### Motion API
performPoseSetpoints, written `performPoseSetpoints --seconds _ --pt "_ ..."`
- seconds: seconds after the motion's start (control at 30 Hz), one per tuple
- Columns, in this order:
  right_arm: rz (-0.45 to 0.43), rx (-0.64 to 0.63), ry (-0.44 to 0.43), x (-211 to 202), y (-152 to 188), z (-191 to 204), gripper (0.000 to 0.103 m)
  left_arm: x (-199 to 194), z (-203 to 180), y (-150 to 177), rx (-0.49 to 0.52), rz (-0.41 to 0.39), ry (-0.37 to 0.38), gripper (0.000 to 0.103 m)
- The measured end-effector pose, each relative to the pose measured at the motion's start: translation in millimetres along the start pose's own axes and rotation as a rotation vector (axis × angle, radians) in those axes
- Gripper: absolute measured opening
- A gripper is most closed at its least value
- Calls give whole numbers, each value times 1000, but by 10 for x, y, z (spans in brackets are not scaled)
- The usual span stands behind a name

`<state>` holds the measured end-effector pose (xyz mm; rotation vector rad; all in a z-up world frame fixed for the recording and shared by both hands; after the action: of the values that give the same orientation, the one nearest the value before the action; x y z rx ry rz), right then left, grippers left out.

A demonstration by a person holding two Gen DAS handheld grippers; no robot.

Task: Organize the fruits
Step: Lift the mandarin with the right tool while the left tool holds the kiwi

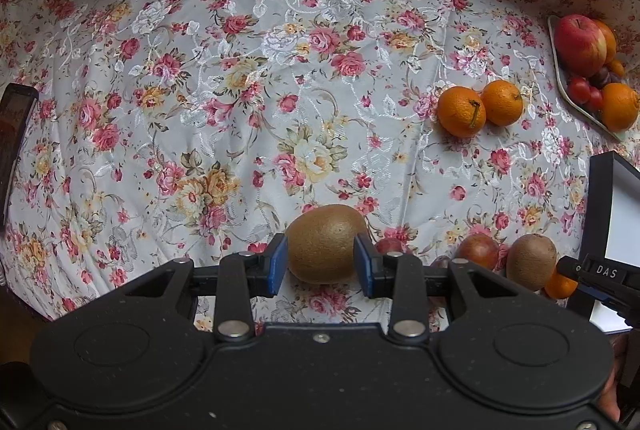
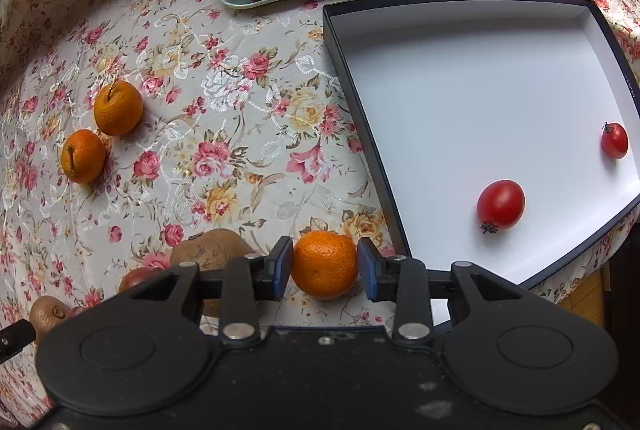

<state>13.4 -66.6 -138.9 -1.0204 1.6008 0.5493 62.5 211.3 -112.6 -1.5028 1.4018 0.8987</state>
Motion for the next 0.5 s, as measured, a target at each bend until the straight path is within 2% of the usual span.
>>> performPoseSetpoints --seconds 0.13,0.23,0.3,0.4,0.5 --pt "8 -4 6 39 -7 30 39 11 57 -4 -20 5 10 45" --pt "53 8 -6 85 17 55 41 32 94 3 -27 10 8 46" --pt "88 9 -9 143 49 81 42 44 105 6 -36 8 23 49" --pt "124 18 -19 200 81 111 42 52 85 -5 -52 -1 47 49" --pt "115 22 -13 205 85 124 41 79 24 -12 -49 -1 71 50"
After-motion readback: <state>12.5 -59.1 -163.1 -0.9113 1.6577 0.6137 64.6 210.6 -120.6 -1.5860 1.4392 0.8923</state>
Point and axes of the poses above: each gripper's, at about its wrist camera, not at the fingertips, and x roughly the way its jaws point, z to its left, y to its underside, the point moved 9 cm from there along x, roughly the way its jaws point, and after that the axes turned 15 degrees about y, right-handed, at the moved point
